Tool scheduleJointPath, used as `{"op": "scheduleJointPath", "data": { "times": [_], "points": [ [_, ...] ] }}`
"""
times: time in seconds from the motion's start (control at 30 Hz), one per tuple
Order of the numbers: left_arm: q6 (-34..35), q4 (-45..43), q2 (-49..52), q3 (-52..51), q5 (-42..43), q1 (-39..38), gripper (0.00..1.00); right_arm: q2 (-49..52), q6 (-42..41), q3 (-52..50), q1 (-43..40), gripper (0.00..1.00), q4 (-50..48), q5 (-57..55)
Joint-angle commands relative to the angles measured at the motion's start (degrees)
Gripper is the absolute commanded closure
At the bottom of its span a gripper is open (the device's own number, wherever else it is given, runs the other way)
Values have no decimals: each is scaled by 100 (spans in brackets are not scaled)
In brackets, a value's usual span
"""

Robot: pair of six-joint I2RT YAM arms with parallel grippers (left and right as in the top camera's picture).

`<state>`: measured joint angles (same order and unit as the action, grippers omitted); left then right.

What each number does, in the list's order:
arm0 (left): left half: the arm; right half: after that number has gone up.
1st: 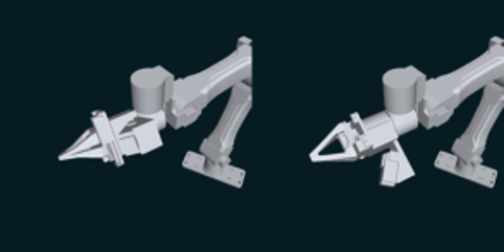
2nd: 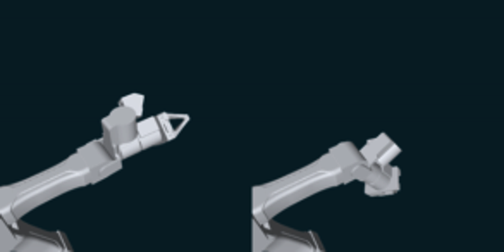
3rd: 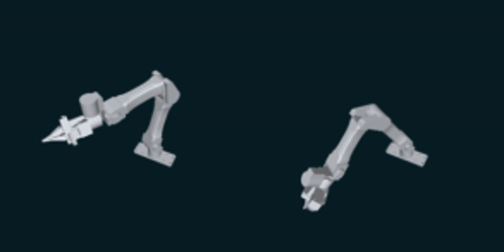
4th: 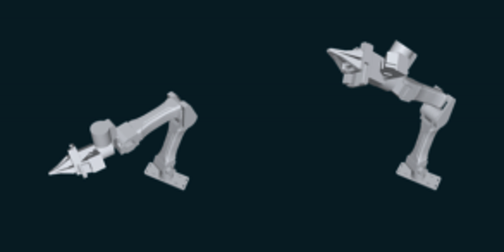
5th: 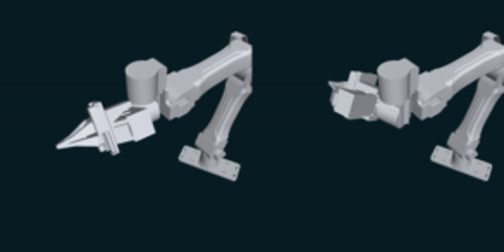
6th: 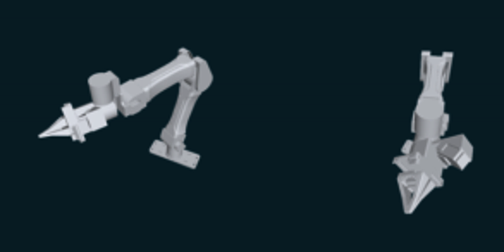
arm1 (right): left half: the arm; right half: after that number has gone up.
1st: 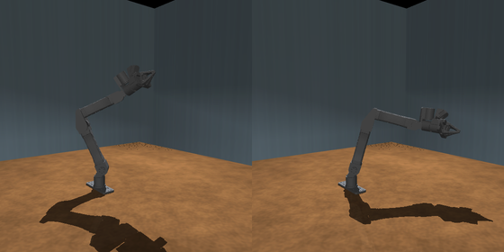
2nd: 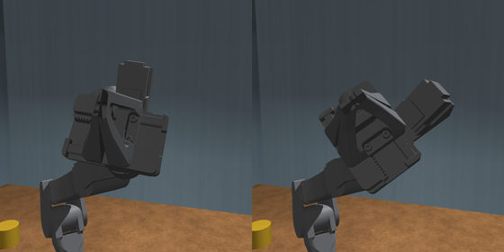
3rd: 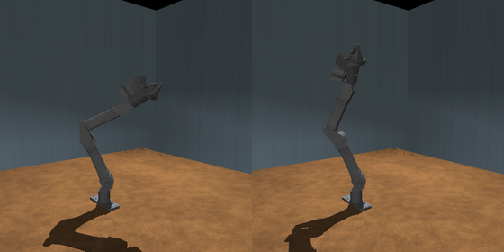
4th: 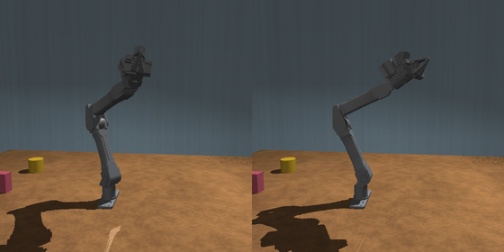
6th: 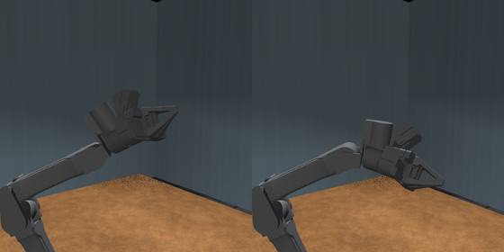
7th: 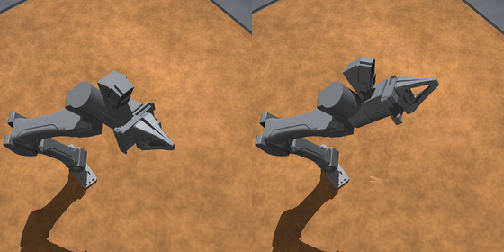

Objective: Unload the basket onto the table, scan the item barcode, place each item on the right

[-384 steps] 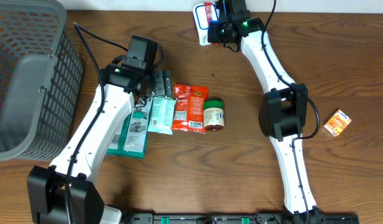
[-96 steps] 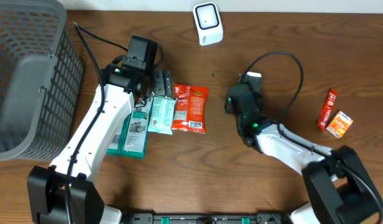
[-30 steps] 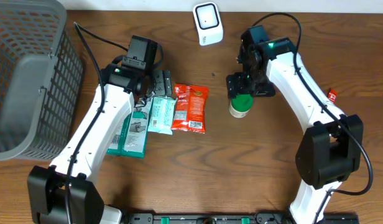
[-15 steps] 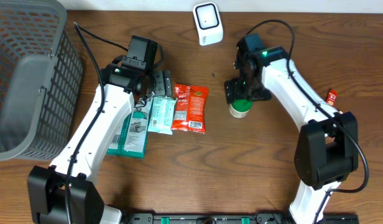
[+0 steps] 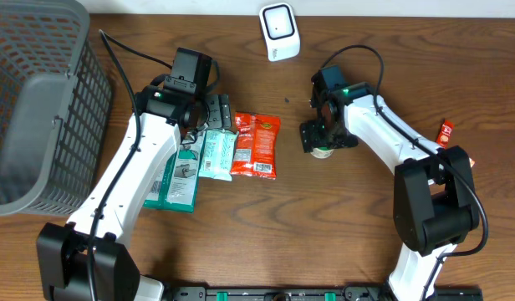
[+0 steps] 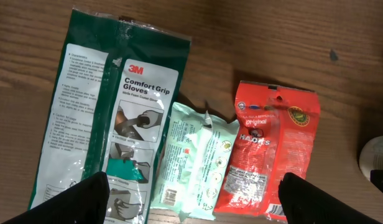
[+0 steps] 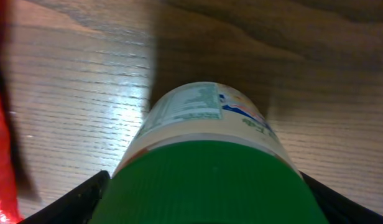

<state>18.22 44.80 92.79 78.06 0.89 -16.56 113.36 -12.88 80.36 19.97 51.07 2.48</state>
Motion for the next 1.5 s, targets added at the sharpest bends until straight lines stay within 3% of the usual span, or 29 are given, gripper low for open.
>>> {"op": "scheduleJointPath", "data": {
  "times": [0.0,0.63,0.77,0.87,0.97,1.47],
  "points": [
    [52,13,11,-17,-94,15,12,24,33,-28,0,23,-50,-160],
    [52,13,11,-17,-96,15,12,24,-94,-28,0,51,-437,-184],
    [52,15,11,-17,-94,15,12,24,-385,-28,0,48,-514,-219],
    [52,13,11,-17,-94,15,12,24,-380,-28,2,28,-522,-219],
    [52,13,11,-17,-94,15,12,24,-376,-28,0,22,-520,-219],
    [52,13,11,-17,-94,15,12,24,-162,-55,39,30,-507,-223]
  ]
}}
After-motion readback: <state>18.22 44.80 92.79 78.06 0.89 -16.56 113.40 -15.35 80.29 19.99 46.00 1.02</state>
